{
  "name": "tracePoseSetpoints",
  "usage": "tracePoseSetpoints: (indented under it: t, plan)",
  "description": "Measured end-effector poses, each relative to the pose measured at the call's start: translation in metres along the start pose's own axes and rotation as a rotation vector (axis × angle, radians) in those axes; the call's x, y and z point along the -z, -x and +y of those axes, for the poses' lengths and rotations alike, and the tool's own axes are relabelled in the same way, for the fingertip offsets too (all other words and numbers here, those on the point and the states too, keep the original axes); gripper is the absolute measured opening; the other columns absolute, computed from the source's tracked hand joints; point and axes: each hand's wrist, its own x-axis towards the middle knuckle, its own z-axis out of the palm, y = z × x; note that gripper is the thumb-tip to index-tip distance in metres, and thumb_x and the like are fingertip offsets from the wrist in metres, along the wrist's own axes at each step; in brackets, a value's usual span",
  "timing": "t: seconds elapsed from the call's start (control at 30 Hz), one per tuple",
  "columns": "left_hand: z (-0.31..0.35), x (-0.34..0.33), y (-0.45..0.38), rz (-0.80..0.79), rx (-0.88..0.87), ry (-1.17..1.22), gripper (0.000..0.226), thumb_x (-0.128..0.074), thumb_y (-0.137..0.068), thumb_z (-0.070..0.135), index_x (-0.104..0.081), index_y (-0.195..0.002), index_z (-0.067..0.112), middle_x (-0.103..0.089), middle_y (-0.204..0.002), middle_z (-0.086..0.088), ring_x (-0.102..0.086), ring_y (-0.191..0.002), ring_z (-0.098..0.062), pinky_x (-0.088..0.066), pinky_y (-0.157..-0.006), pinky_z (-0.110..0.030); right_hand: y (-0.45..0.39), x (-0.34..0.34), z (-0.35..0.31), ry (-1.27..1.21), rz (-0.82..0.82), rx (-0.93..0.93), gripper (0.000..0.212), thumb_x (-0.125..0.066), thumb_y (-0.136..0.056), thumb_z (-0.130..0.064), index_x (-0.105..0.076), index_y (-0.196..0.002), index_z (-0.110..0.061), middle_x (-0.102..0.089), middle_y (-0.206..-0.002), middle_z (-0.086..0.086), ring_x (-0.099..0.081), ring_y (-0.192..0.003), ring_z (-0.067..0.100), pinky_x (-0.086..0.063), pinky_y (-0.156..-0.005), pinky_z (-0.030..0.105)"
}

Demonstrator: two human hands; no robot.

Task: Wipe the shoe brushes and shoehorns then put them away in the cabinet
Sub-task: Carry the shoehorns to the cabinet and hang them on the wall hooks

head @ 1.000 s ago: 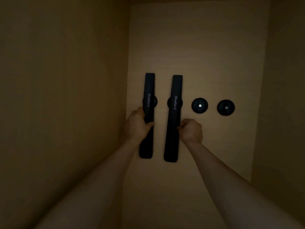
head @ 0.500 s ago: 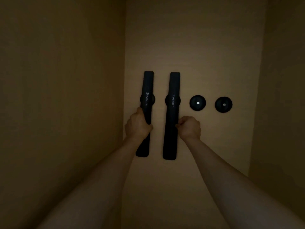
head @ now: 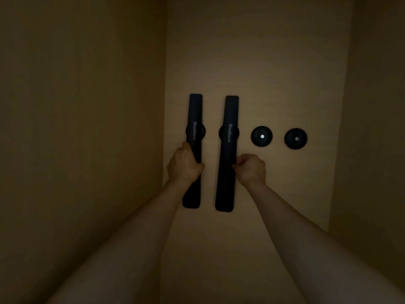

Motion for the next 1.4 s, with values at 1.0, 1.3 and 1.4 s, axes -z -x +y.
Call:
tracePoseSetpoints:
  t: [1.0, 1.3, 1.4]
  plan:
    - [0.033, 0.026, 0.063, -0.179, -0.257, -0.311, 0.053, -0.046, -0.095, 0.049, -0.048, -0.138, 0.018, -0.046, -0.140, -0.007, -0.039, -0.127, -0.029, -0.035, -0.100, -0.041, 0.090, 0.062, -0.004, 0.427, -0.183, 0.104, 0.050, -0.059, -0.096, -0.037, -0.050, -0.141, -0.017, -0.057, -0.138, 0.010, -0.053, -0.124, 0.027, -0.047, -0.095, 0.031]
    - [0.045, 0.048, 0.143, -0.473, -0.141, -0.382, 0.065, -0.042, -0.095, 0.058, -0.030, -0.151, 0.025, -0.037, -0.151, -0.006, -0.034, -0.136, -0.029, -0.031, -0.108, -0.043, 0.156, 0.096, 0.006, 0.446, -0.370, 0.019, 0.057, -0.057, -0.097, -0.040, -0.041, -0.148, -0.022, -0.053, -0.143, 0.007, -0.053, -0.124, 0.024, -0.047, -0.095, 0.028]
    - [0.054, 0.056, 0.179, -0.519, -0.102, -0.402, 0.063, -0.039, -0.096, 0.057, -0.030, -0.150, 0.026, -0.038, -0.150, -0.005, -0.035, -0.135, -0.029, -0.031, -0.109, -0.043, 0.183, 0.112, 0.013, 0.436, -0.405, -0.007, 0.056, -0.058, -0.096, -0.040, -0.042, -0.148, -0.023, -0.054, -0.142, 0.006, -0.054, -0.124, 0.024, -0.046, -0.094, 0.027]
